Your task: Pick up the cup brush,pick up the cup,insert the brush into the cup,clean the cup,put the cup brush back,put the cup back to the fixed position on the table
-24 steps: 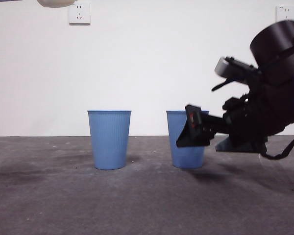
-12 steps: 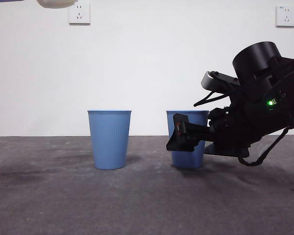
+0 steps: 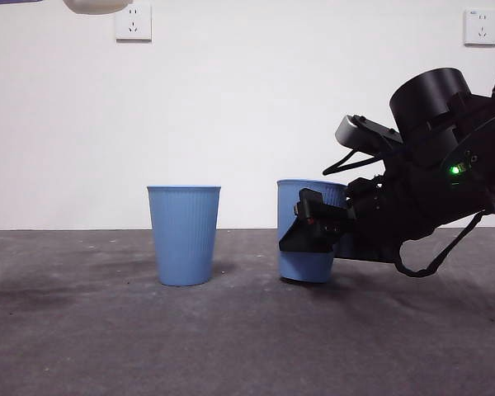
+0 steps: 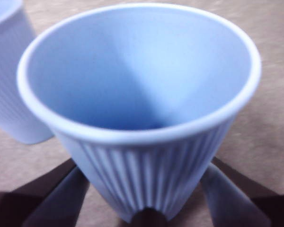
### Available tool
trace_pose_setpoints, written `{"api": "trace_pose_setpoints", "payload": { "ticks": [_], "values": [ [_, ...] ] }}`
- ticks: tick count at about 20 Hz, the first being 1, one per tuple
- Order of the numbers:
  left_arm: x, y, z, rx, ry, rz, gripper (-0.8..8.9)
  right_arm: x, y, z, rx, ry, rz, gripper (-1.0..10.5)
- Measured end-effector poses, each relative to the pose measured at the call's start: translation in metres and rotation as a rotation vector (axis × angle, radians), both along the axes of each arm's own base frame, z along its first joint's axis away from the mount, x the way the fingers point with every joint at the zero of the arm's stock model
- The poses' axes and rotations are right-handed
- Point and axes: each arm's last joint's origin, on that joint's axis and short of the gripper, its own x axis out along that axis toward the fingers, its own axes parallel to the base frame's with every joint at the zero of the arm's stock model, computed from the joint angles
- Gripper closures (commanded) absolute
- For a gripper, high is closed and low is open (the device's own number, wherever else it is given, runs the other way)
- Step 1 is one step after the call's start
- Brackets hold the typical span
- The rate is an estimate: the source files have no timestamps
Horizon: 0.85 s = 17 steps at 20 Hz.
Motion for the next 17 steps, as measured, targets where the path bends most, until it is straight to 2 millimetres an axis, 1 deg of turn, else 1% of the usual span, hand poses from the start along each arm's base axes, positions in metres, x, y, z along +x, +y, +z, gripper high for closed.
{"api": "trace_pose_setpoints", "payload": {
  "ticks": [2,5,7,10,11,12,13,15,17],
  "values": [
    [0.0,-0.001,-0.002,0.021,0.016,-0.022,8.22,-0.002,-0.001,0.004,0.004,0.04,0.008,9.6],
    [0.003,-0.007,-0.008,0.11,0.065,-0.07,8.22,-0.016,-0.003,0.024,-0.055,0.138,0.042,9.6],
    [0.007,-0.013,-0.011,0.173,0.07,-0.106,8.22,-0.032,-0.005,0.049,-0.148,0.174,0.074,9.6],
    [0.013,-0.025,-0.016,0.222,0.091,-0.203,8.22,-0.053,-0.005,0.101,-0.343,0.172,0.118,9.6],
    [0.014,-0.03,-0.018,0.244,0.094,-0.233,8.22,-0.061,-0.006,0.115,-0.408,0.187,0.142,9.6],
    [0.015,-0.035,-0.02,0.274,0.094,-0.259,8.22,-0.067,-0.007,0.125,-0.474,0.215,0.165,9.6],
    [0.016,-0.041,-0.022,0.303,0.095,-0.292,8.22,-0.073,-0.008,0.13,-0.557,0.261,0.185,9.6],
    [0.015,-0.051,-0.025,0.353,0.09,-0.354,8.22,-0.082,-0.008,0.133,-0.707,0.334,0.21,9.6],
    [0.012,-0.061,-0.027,0.41,0.077,-0.425,8.22,-0.092,-0.006,0.137,-0.838,0.362,0.229,9.6]
  ]
}}
